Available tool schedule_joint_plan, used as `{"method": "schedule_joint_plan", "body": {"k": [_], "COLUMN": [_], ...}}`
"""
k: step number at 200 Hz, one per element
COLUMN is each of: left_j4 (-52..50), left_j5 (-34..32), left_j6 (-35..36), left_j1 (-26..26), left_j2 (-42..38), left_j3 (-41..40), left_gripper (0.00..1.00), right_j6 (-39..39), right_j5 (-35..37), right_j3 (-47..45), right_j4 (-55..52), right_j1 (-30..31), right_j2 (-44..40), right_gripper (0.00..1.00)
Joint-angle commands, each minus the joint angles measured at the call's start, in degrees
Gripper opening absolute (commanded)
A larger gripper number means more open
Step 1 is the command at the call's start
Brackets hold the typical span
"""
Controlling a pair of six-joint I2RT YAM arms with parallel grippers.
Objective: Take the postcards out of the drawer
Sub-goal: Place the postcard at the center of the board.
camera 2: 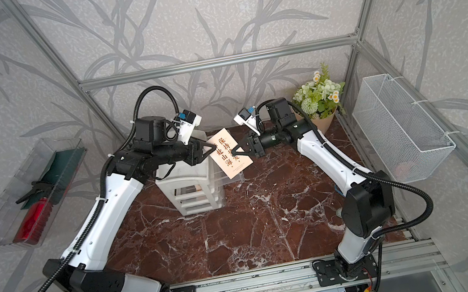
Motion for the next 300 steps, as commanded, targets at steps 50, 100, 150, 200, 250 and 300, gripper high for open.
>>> {"method": "schedule_joint_plan", "body": {"k": [50, 100, 150, 200, 250, 300], "left_j4": [-0.19, 1.43, 6.58, 13.69, 22.25, 32.25], "left_j5": [5.03, 5.61, 2.67, -7.72, -8.07, -7.14], "left_j6": [2.05, 1.73, -3.09, -13.71, -20.78, -25.14], "left_j1": [0.54, 0.89, 0.96, 0.91, 0.91, 0.89], "left_j2": [0.43, -0.47, -0.1, -0.07, -2.59, -5.52], "left_j3": [0.61, -1.3, -2.17, -3.08, -7.93, -13.69], "left_gripper": [0.16, 0.01, 0.0, 0.0, 0.0, 0.0], "right_j6": [1.2, 2.45, 12.0, 43.58, 53.1, 65.38], "right_j5": [-1.56, -0.6, 2.83, 7.72, 15.24, 17.48], "right_j3": [-0.1, -0.58, -1.41, -11.7, -19.56, -22.74], "right_j4": [2.64, 3.74, 11.13, 41.52, 54.99, 70.29], "right_j1": [0.17, 0.17, -0.33, -4.32, -4.93, -4.55], "right_j2": [-0.27, -0.21, 0.55, 1.58, 2.69, 8.47], "right_gripper": [0.0, 0.0, 0.26, 0.44, 0.52, 0.53]}}
